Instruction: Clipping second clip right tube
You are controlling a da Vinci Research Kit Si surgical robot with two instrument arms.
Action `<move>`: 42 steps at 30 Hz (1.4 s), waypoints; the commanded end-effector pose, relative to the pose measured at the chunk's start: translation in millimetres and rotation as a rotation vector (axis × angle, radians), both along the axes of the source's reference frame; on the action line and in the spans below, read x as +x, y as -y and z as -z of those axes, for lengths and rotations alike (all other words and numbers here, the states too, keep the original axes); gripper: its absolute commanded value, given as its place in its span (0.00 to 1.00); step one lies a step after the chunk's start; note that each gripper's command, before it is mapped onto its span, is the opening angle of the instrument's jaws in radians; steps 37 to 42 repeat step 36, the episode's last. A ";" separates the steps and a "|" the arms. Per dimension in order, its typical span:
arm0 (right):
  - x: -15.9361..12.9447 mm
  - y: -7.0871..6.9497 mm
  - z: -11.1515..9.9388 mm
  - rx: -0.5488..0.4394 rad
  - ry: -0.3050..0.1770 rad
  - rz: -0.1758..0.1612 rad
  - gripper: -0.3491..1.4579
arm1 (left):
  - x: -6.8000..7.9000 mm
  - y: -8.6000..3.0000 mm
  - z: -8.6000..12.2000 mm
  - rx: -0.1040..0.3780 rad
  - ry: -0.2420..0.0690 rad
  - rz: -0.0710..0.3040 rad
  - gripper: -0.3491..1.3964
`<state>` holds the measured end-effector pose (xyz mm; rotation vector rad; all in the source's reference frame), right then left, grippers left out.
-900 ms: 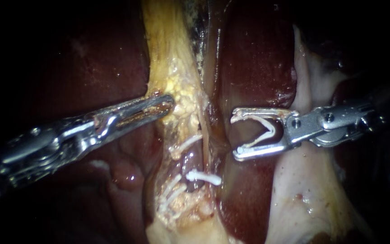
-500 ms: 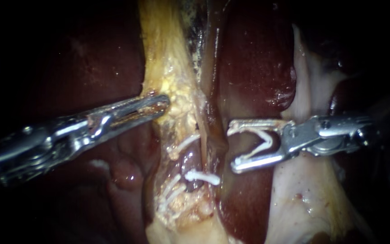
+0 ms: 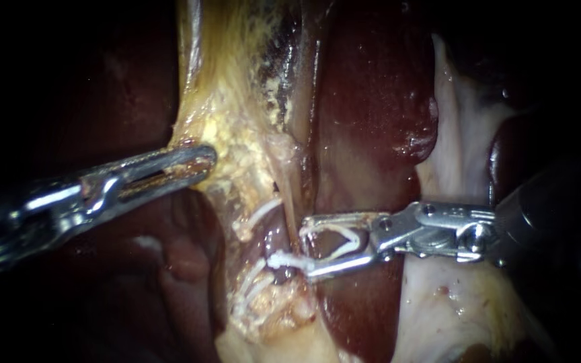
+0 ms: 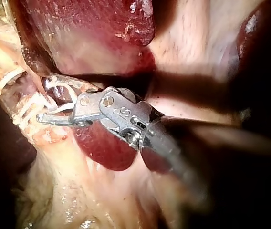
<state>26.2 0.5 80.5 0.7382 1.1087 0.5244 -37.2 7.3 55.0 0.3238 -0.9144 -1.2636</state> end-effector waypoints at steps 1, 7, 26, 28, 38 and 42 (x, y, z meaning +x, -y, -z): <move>0.4 0.1 -0.3 0.003 0.001 -0.002 0.50 | 0.0 0.0 0.1 -0.002 0.001 0.002 0.00; 2.3 0.6 -1.2 0.019 0.016 -0.012 0.50 | -0.2 0.1 0.3 -0.003 -0.001 0.004 0.00; 2.4 0.3 -1.0 0.182 0.066 -0.047 0.00 | -0.2 0.2 0.4 -0.003 -0.001 0.005 0.00; 2.4 0.3 -1.0 0.182 0.066 -0.047 0.00 | -0.2 0.2 0.4 -0.003 -0.001 0.005 0.00; 2.3 0.4 -1.0 0.181 0.067 -0.049 0.00 | -0.3 0.2 0.4 -0.003 -0.001 0.005 0.00; 2.3 0.4 -1.0 0.181 0.067 -0.049 0.00 | -0.3 0.2 0.4 -0.003 -0.001 0.005 0.00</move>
